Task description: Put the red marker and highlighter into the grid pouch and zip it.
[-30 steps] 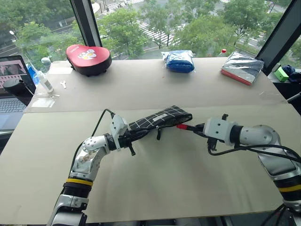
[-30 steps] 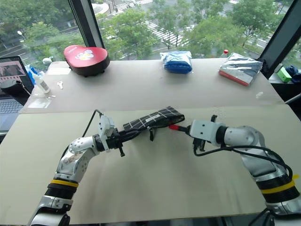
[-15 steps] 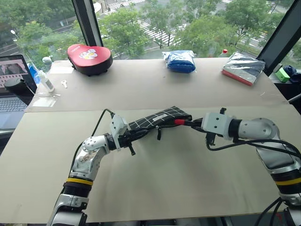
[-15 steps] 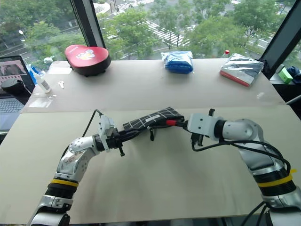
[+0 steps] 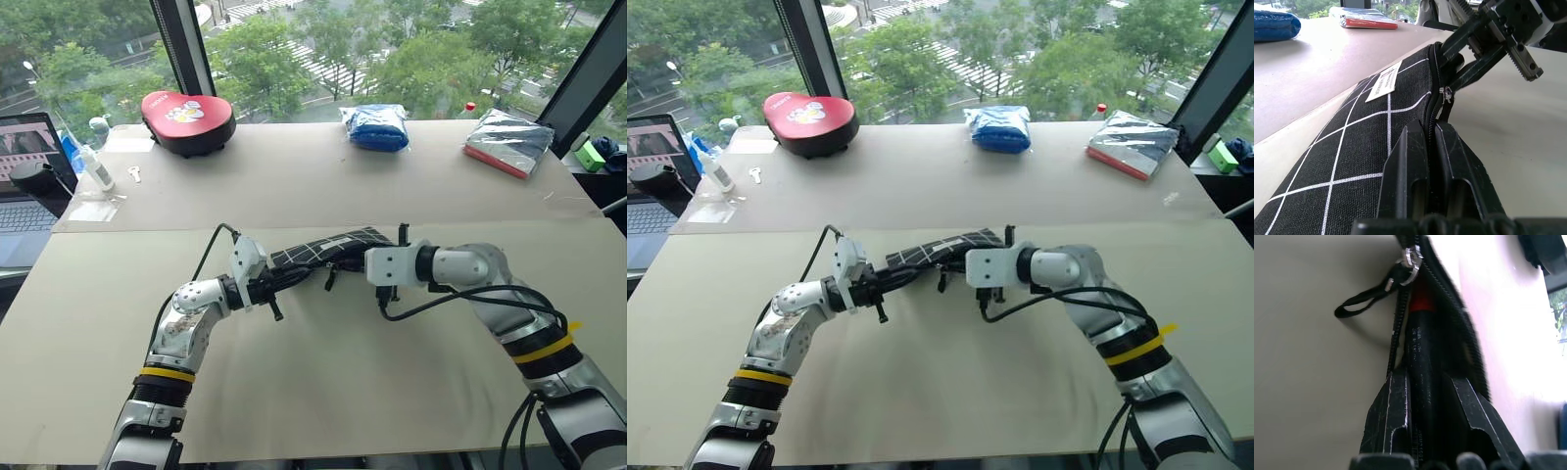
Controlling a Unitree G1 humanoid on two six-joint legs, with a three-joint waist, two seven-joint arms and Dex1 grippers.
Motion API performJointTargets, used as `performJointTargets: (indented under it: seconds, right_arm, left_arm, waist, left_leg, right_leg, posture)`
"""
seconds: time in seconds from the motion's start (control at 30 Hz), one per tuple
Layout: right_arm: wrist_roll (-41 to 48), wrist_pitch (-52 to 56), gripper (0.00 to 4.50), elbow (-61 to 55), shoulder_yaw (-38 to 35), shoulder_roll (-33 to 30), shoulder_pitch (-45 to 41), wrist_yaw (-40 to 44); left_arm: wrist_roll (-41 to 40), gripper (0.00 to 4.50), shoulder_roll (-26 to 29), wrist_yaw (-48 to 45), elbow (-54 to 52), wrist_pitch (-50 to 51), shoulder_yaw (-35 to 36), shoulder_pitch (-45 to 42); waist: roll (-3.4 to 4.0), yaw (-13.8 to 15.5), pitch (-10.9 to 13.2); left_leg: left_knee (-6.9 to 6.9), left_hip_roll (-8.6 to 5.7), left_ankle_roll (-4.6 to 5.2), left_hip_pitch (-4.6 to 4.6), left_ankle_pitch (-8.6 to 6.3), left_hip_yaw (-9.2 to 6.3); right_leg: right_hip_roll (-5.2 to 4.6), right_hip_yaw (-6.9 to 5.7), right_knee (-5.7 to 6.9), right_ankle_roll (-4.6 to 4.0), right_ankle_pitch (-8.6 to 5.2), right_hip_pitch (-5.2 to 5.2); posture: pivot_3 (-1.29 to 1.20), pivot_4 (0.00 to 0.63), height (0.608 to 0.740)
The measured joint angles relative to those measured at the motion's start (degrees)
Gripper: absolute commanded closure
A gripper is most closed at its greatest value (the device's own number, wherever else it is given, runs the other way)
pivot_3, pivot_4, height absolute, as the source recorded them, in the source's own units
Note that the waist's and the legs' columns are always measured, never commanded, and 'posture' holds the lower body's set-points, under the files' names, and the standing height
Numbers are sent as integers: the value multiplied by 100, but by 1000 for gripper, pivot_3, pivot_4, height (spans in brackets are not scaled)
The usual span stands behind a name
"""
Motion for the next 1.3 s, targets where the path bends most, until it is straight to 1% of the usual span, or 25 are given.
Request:
performJointTargets:
  seconds: [0.23,0.3,0.33,0.43,0.47,0.5,0.53,0.67,0.77,0.8,0.83,0.87,0.93,0.97,1.0,1.07,1.1,1.17,1.2,1.23,1.3]
  right_arm:
    - [-643,-800,3992,509,347,609,-186,-525]
    - [-698,-901,2995,602,400,670,-186,-632]
    - [-677,-923,2814,634,383,704,-186,-647]
    - [-574,-911,1725,635,342,788,-185,-619]
    - [-512,-881,1464,637,297,788,-185,-611]
    - [-461,-844,1001,642,238,788,-185,-607]
    - [-399,-802,797,686,139,787,-199,-604]
    - [-137,-726,797,791,-88,708,-252,-540]
    - [413,-699,797,827,-490,465,-254,-282]
    - [819,-529,797,711,-741,387,-208,-82]
    - [1029,-407,797,605,-889,347,-168,28]
    - [1456,-73,797,397,-1093,324,-83,194]
    - [2427,942,797,-107,-1506,317,140,458]
    - [3277,1914,797,-467,-1817,253,296,589]
    - [3761,2469,797,-666,-2010,172,382,668]
    - [4929,3693,797,-1232,-2507,-218,769,871]
    - [5304,4083,797,-1489,-2622,-420,1022,1002]
    - [5747,4627,797,-1959,-2705,-604,1509,1053]
    - [5818,4727,797,-2067,-2679,-628,1629,1058]
    - [5945,4963,797,-2321,-2603,-628,1890,988]
    - [6072,5165,797,-2541,-2431,-527,2042,835]
  left_arm:
    - [0,4500,6,-4,0,11,-2,0]
    - [1,4500,8,-4,0,25,-2,0]
    - [1,4500,9,2,0,29,-2,0]
    - [0,4500,1,15,-2,30,-2,0]
    - [0,4500,-6,24,-7,30,-2,0]
    - [-1,4500,-8,36,-13,30,-2,0]
    - [-2,4500,-16,46,-27,30,-2,0]
    - [-4,4500,-31,63,-67,30,0,-6]
    - [-4,4500,-36,73,-76,34,0,-8]
    - [-4,4500,-37,81,-80,46,0,-8]
    - [-4,4500,-30,84,-79,56,2,-7]
    - [-4,4500,-31,90,-83,63,1,-9]
    - [-3,4500,-24,94,-89,73,3,-6]
    - [-3,4500,-31,97,-106,79,-5,-13]
    - [-3,4500,-19,94,-112,79,-1,-5]
    - [-3,4500,-25,89,-126,83,-11,-11]
    - [-4,4500,11,86,-124,83,10,7]
    - [-3,4500,19,90,-122,84,14,4]
    - [-3,4500,19,89,-122,84,15,4]
    - [-3,4500,7,91,-121,84,11,2]
    - [-3,4500,5,90,-121,84,8,-3]
  waist:
    - [0,-33,0]
    - [0,-33,0]
    - [0,-27,0]
    - [0,-28,0]
    - [0,-28,0]
    - [0,-28,0]
    - [0,-30,0]
    - [0,-43,0]
    - [0,-33,0]
    - [0,-33,0]
    - [0,-32,0]
    - [0,-32,0]
    - [0,-24,0]
    - [0,-14,0]
    - [0,-5,0]
    - [0,21,0]
    - [0,34,0]
    - [1,30,0]
    - [1,28,0]
    - [1,5,0]
    - [0,-9,0]
  left_leg:
    - [-2,1,-4,1,2,0]
    - [-1,0,-4,0,2,0]
    - [-1,0,-4,1,2,-1]
    - [-1,0,-4,3,2,-1]
    - [-1,0,-3,3,2,-1]
    - [-1,0,-4,3,2,-1]
    - [-1,0,-4,3,2,-1]
    - [-3,1,-3,2,2,-1]
    - [-3,0,-3,2,1,-1]
    - [-3,0,-3,1,1,-1]
    - [-5,2,-3,2,1,-1]
    - [-7,2,-3,2,1,-2]
    - [-9,5,-2,1,1,-6]
    - [-9,5,-1,-2,0,-6]
    - [-8,5,2,-2,-1,-6]
    - [-9,5,7,-3,-4,-7]
    - [-10,5,9,-1,-7,-15]
    - [-9,6,10,-3,-9,-12]
    - [-9,6,11,-2,-9,-13]
    - [-9,6,10,-3,-9,-8]
    - [-8,7,8,0,-8,-1]
  right_leg:
    - [4,1,6,0,0,-5]
    - [4,1,5,0,0,-5]
    - [4,0,4,0,0,-3]
    - [4,0,4,-1,0,-2]
    - [4,0,5,-1,0,-2]
    - [5,0,4,-1,1,-2]
    - [5,0,4,-1,1,-2]
    - [5,0,5,-1,1,-4]
    - [4,0,2,-1,1,-2]
    - [4,1,-1,-1,1,-1]
    - [5,1,0,-1,1,0]
    - [5,0,0,-1,1,-1]
    - [5,2,-2,-2,1,0]
    - [3,3,-2,-3,2,-2]
    - [3,3,-3,-3,2,0]
    - [1,2,-7,-4,2,2]
    - [1,-3,-10,-4,2,6]
    - [0,0,-10,-4,2,4]
    - [-1,0,-8,-3,2,4]
    - [-2,2,-7,-3,2,2]
    - [-2,3,-4,-3,2,2]
  posture:
    - [0,150,740]
    - [0,150,740]
    - [0,150,740]
    - [0,150,740]
    - [0,150,740]
    - [0,150,740]
    - [0,150,740]
    - [0,150,740]
    - [0,150,740]
    - [0,150,740]
    - [0,150,740]
    - [0,150,740]
    - [0,150,740]
    - [0,150,740]
    - [0,150,740]
    - [0,150,740]
    - [0,150,740]
    - [0,150,740]
    - [0,150,740]
    - [0,150,740]
    - [0,150,740]
